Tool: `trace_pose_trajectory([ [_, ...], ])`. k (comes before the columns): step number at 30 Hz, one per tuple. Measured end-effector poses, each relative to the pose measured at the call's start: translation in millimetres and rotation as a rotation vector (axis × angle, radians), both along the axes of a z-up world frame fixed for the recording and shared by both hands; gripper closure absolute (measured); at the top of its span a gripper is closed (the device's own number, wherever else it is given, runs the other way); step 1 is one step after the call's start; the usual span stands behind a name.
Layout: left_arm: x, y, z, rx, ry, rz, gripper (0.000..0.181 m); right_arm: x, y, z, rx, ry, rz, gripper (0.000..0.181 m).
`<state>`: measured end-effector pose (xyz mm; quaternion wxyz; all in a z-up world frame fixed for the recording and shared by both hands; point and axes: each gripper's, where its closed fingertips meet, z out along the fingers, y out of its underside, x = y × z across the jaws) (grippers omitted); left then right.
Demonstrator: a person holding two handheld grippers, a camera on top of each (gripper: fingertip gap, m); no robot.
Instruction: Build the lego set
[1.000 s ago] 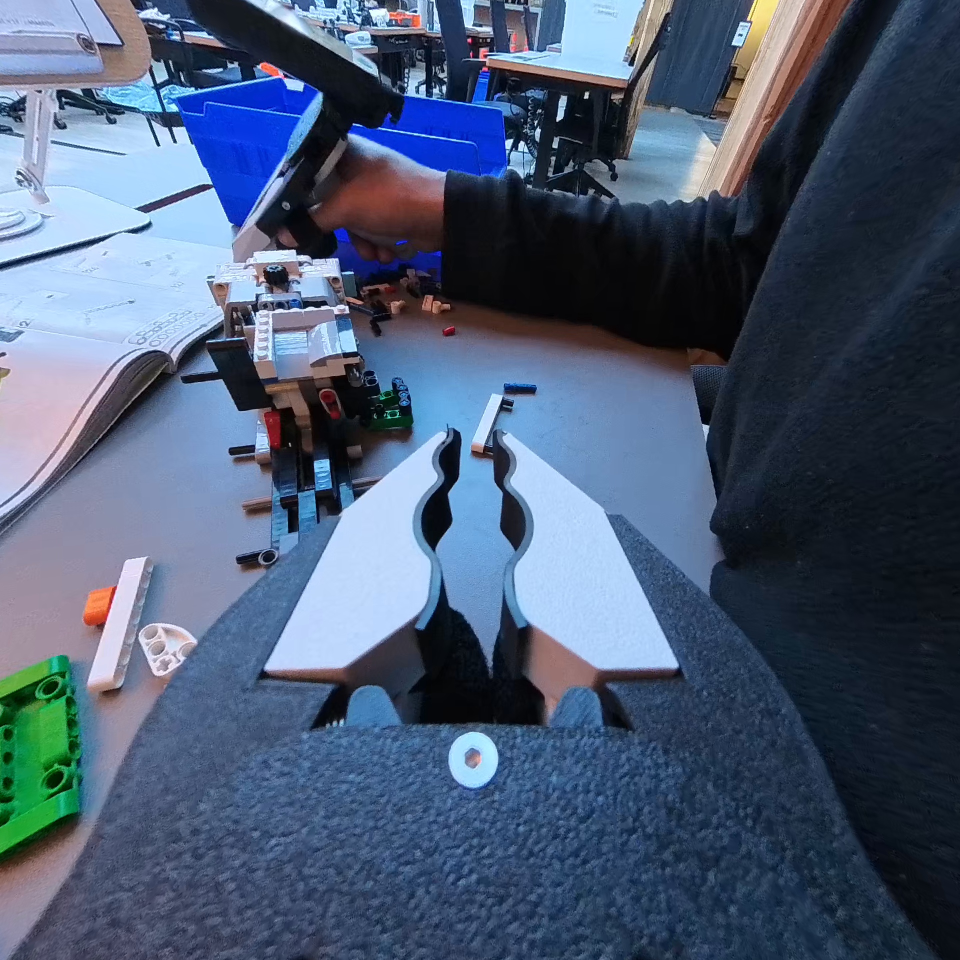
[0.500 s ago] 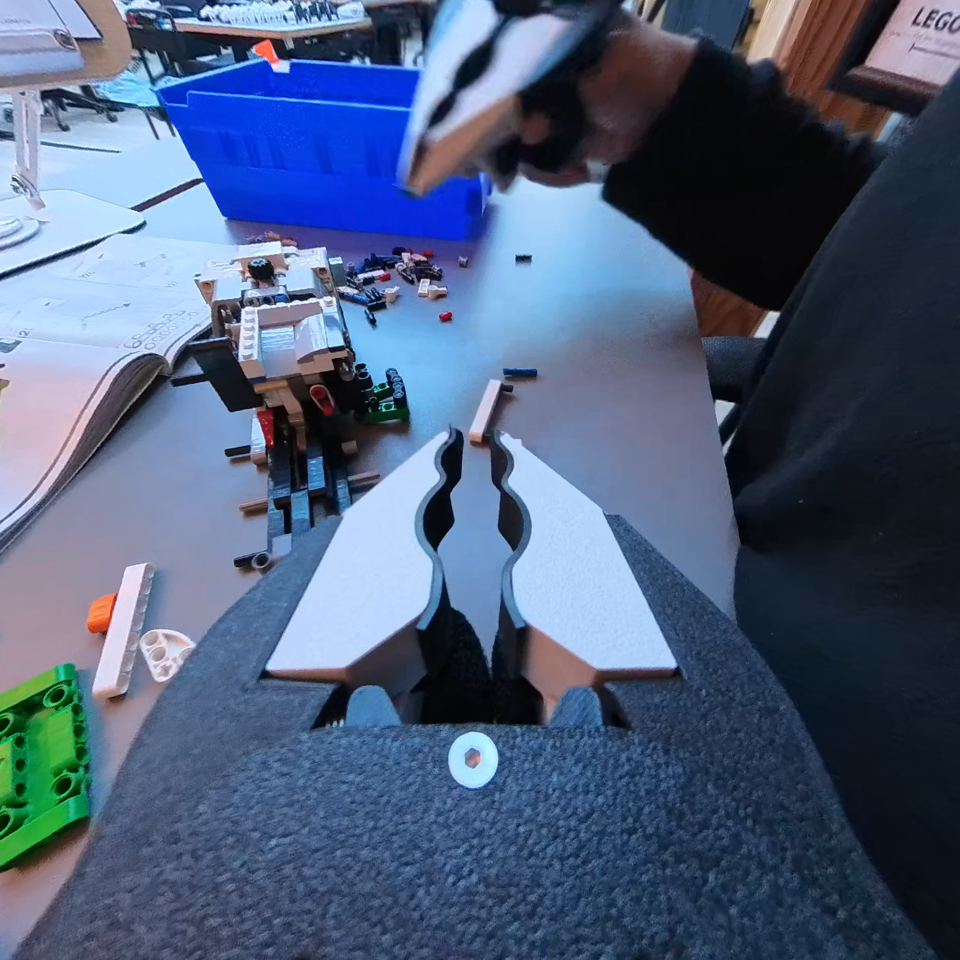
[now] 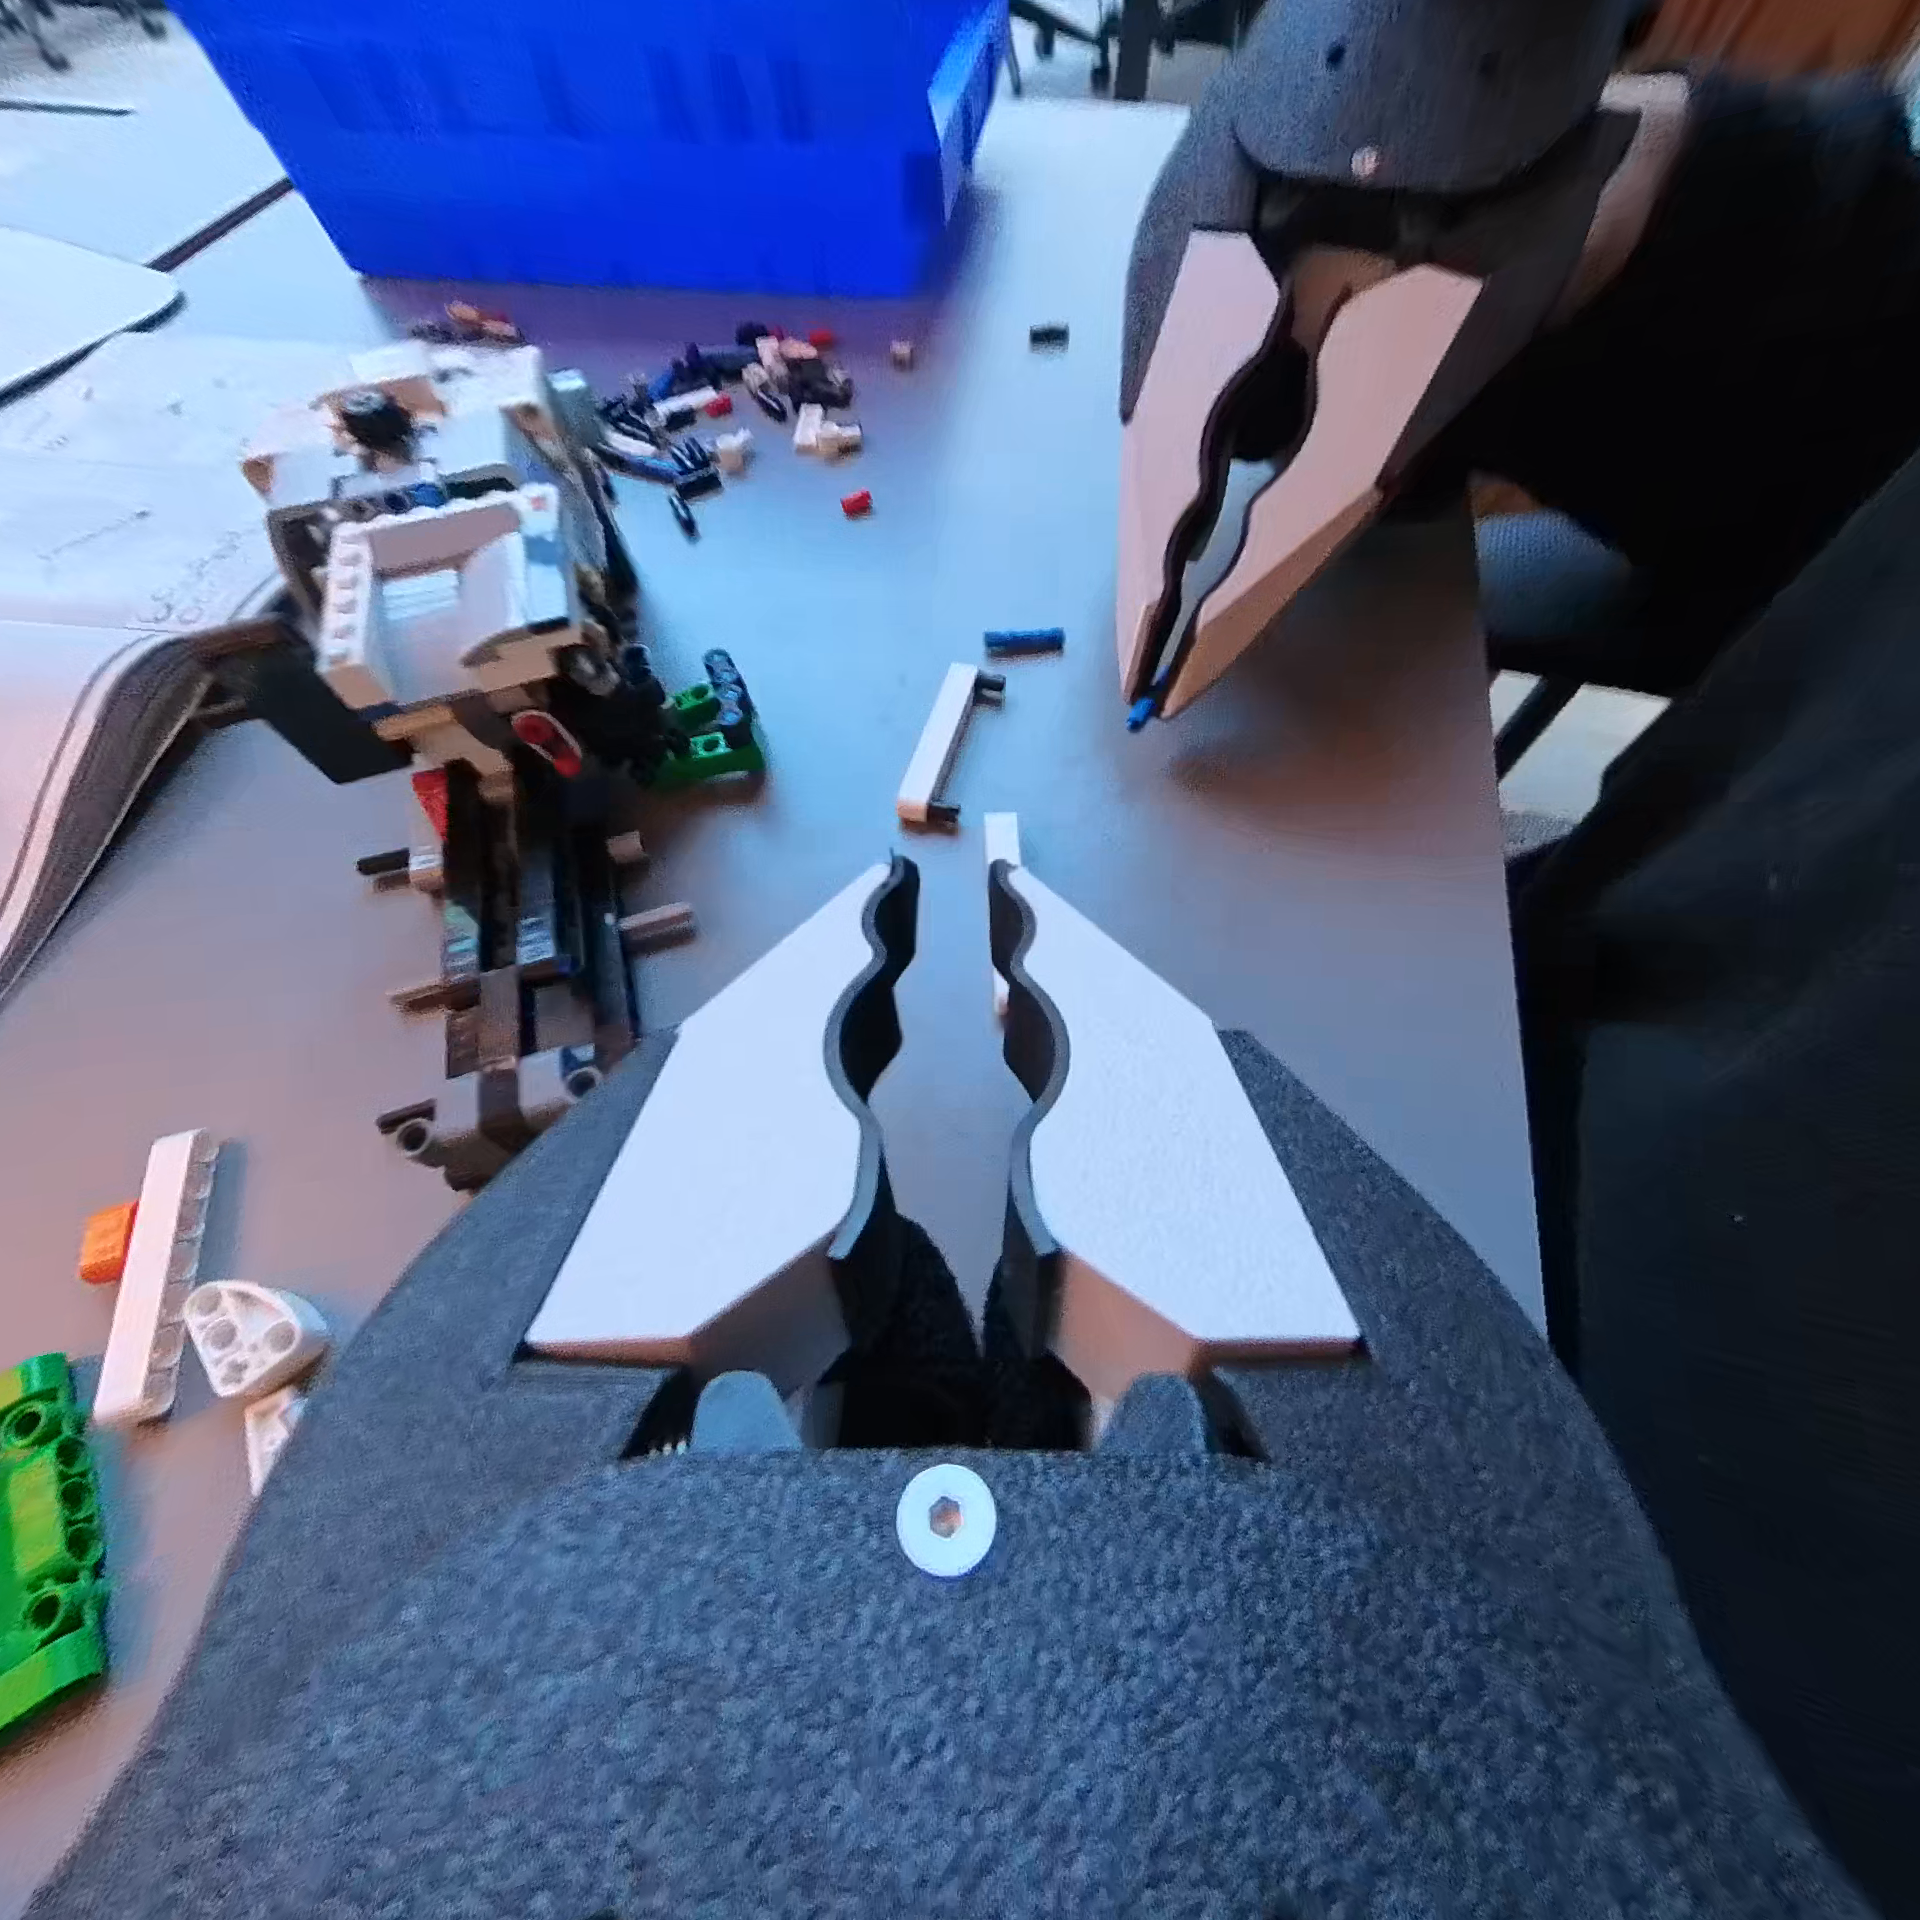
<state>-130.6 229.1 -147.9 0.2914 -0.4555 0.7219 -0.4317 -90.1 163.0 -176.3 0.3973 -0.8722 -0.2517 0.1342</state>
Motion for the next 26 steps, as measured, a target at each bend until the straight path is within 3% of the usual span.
trace_pose_trajectory([
  [5,-0.2,-10.9,-14.5,0.084,0.075,-0.026,0.161,6.9,0.7,-8.1,0.025,-0.133,-0.030,0.177],
  [12,5.8,-10.3,-17.4,0.097,0.114,-0.013,0.151,13.4,-0.4,-12.5,0.027,-0.174,-0.077,0.177],
  [21,-3.0,-4.6,-27.6,0.134,0.193,-0.029,0.158,13.5,7.8,-11.7,0.036,-0.099,-0.114,0.166],
  [26,-10.5,-6.5,-38.0,0.133,0.261,-0.070,0.157,16.5,12.4,3.6,0.107,-0.040,-0.140,0.161],
])
